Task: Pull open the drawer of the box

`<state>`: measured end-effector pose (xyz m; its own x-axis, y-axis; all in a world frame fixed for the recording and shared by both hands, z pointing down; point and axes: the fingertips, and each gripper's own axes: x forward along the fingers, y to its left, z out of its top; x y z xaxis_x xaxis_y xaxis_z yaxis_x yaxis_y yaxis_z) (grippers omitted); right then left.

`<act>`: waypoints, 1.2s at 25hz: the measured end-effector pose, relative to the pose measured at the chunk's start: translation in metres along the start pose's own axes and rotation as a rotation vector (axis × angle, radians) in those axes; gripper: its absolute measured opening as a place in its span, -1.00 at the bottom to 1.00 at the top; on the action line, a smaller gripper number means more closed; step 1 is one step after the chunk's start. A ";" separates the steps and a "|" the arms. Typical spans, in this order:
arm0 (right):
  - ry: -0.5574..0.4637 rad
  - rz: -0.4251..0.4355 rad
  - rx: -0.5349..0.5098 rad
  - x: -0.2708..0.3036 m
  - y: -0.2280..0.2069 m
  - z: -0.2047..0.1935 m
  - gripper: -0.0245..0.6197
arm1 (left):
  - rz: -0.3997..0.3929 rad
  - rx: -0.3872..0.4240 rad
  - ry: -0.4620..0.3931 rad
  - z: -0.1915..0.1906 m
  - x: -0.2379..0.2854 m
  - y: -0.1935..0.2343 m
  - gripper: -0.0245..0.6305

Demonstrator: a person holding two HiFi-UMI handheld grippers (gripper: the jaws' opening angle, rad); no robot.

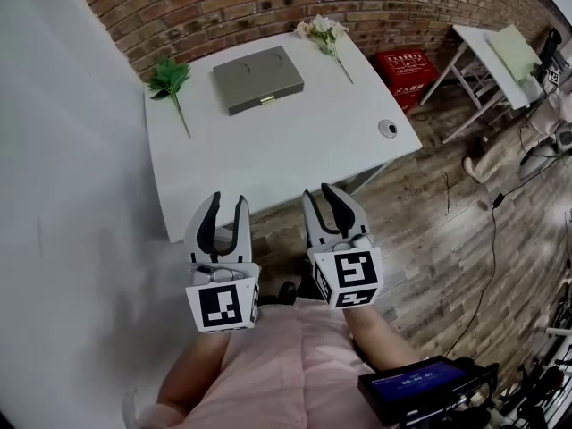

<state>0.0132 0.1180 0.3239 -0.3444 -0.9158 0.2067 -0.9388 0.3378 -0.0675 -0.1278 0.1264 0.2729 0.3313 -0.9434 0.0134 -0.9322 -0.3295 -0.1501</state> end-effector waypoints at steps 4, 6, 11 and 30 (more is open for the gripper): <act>0.007 0.008 0.008 0.018 -0.012 0.001 -0.55 | 0.006 -0.002 0.016 -0.005 0.020 0.001 -0.49; 0.014 0.018 0.009 0.030 -0.020 0.001 -0.55 | 0.015 0.000 0.019 -0.006 0.032 0.002 -0.49; 0.022 0.051 0.018 0.059 -0.043 0.007 -0.55 | 0.049 -0.023 0.047 -0.005 0.064 -0.001 -0.49; 0.004 0.267 0.039 0.160 -0.110 0.053 -0.56 | 0.231 0.043 0.076 0.026 0.164 -0.008 -0.51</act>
<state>0.0608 -0.0775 0.3131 -0.5799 -0.7944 0.1804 -0.8143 0.5586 -0.1579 -0.0627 -0.0246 0.2509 0.0969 -0.9941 0.0481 -0.9743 -0.1046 -0.1993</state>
